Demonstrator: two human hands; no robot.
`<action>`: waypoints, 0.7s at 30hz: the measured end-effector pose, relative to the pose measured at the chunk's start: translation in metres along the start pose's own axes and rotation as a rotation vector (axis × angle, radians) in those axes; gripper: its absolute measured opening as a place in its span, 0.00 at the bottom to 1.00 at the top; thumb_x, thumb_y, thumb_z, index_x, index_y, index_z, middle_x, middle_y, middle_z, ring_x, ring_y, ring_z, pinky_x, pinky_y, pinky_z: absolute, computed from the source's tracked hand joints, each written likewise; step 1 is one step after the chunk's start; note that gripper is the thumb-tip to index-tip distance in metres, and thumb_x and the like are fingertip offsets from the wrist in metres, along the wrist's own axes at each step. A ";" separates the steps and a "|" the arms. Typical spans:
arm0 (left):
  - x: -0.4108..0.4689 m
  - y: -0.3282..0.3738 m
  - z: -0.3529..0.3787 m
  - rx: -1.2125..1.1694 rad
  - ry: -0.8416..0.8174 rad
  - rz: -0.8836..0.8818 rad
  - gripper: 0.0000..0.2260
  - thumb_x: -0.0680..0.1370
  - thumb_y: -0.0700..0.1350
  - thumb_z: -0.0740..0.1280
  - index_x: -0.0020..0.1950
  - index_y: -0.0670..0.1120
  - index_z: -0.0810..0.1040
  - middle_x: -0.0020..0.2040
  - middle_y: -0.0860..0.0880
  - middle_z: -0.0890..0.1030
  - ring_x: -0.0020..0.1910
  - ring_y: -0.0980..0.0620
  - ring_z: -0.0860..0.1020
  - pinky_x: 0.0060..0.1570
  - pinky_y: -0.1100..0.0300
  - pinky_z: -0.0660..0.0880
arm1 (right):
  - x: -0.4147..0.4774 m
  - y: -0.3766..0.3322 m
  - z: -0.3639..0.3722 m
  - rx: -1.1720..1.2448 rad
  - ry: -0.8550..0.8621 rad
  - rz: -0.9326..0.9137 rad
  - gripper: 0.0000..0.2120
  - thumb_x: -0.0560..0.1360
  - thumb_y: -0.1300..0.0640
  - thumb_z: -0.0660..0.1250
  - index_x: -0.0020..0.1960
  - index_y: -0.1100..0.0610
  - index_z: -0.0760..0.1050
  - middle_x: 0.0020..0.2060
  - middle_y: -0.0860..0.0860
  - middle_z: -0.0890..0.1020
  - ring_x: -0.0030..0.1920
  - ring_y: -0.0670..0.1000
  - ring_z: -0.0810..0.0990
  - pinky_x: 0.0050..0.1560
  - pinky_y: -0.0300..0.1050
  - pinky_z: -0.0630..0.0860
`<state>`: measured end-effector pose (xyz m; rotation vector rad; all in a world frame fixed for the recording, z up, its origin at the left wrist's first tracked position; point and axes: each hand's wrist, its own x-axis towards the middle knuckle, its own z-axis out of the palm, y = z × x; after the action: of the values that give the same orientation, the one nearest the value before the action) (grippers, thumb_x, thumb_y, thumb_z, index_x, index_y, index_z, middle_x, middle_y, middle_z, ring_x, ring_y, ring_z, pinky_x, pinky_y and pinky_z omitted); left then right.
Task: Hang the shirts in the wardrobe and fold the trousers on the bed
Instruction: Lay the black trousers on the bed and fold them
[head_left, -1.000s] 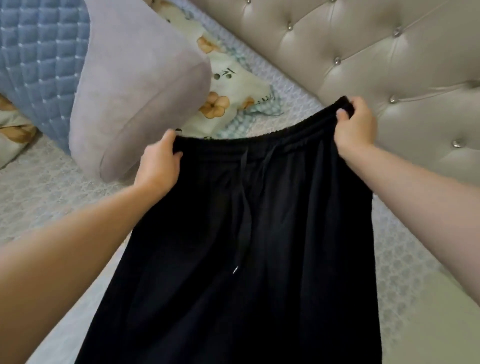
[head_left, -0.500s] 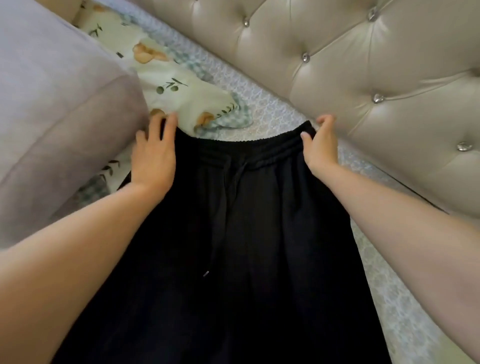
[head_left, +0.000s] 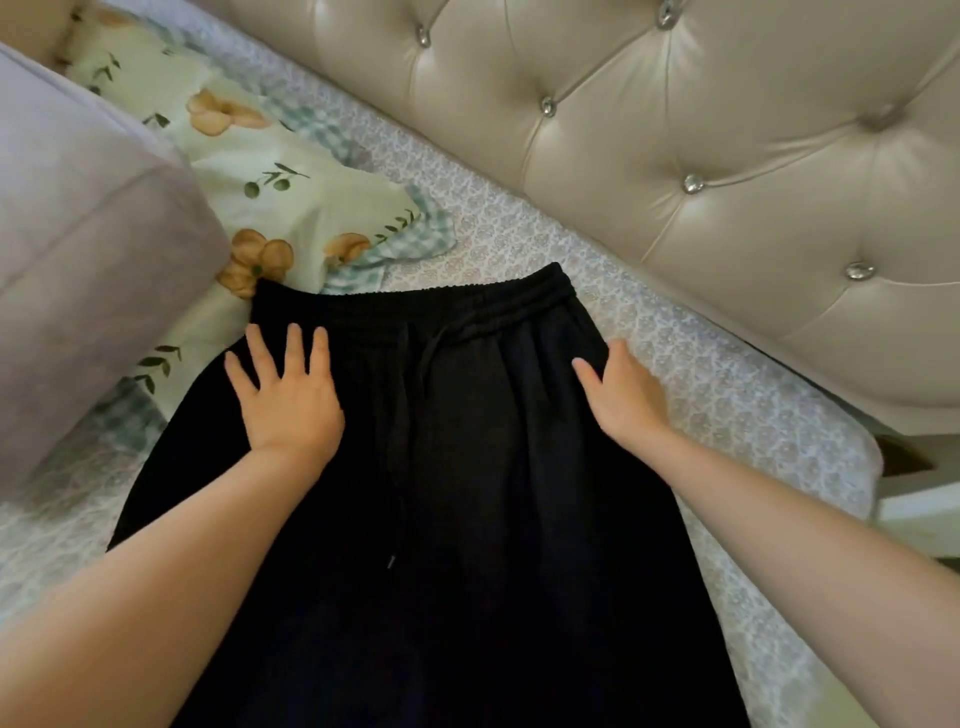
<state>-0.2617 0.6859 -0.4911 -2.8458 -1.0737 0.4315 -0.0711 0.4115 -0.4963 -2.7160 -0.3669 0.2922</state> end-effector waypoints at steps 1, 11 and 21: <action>-0.013 0.006 0.000 -0.042 0.038 0.047 0.32 0.80 0.45 0.57 0.82 0.48 0.46 0.82 0.45 0.49 0.79 0.36 0.43 0.74 0.34 0.45 | -0.009 0.002 -0.001 -0.003 -0.019 0.016 0.23 0.81 0.42 0.57 0.65 0.59 0.67 0.54 0.54 0.80 0.52 0.59 0.80 0.44 0.49 0.73; -0.116 0.057 0.025 -0.098 -0.171 0.600 0.25 0.83 0.58 0.43 0.81 0.57 0.45 0.81 0.51 0.43 0.79 0.48 0.39 0.77 0.45 0.41 | -0.059 0.026 -0.030 0.095 -0.243 0.096 0.22 0.82 0.52 0.60 0.73 0.57 0.63 0.56 0.56 0.80 0.54 0.56 0.80 0.52 0.47 0.75; -0.114 0.060 -0.040 -1.220 -0.297 0.007 0.24 0.81 0.63 0.53 0.54 0.51 0.84 0.51 0.54 0.86 0.53 0.65 0.80 0.55 0.69 0.70 | -0.144 -0.081 -0.040 0.483 -0.230 -0.153 0.21 0.81 0.54 0.62 0.72 0.56 0.66 0.61 0.50 0.77 0.62 0.48 0.75 0.59 0.32 0.67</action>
<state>-0.2932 0.5670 -0.4354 -3.8665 -1.8787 0.2207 -0.2146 0.4284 -0.4063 -2.1747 -0.4932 0.5714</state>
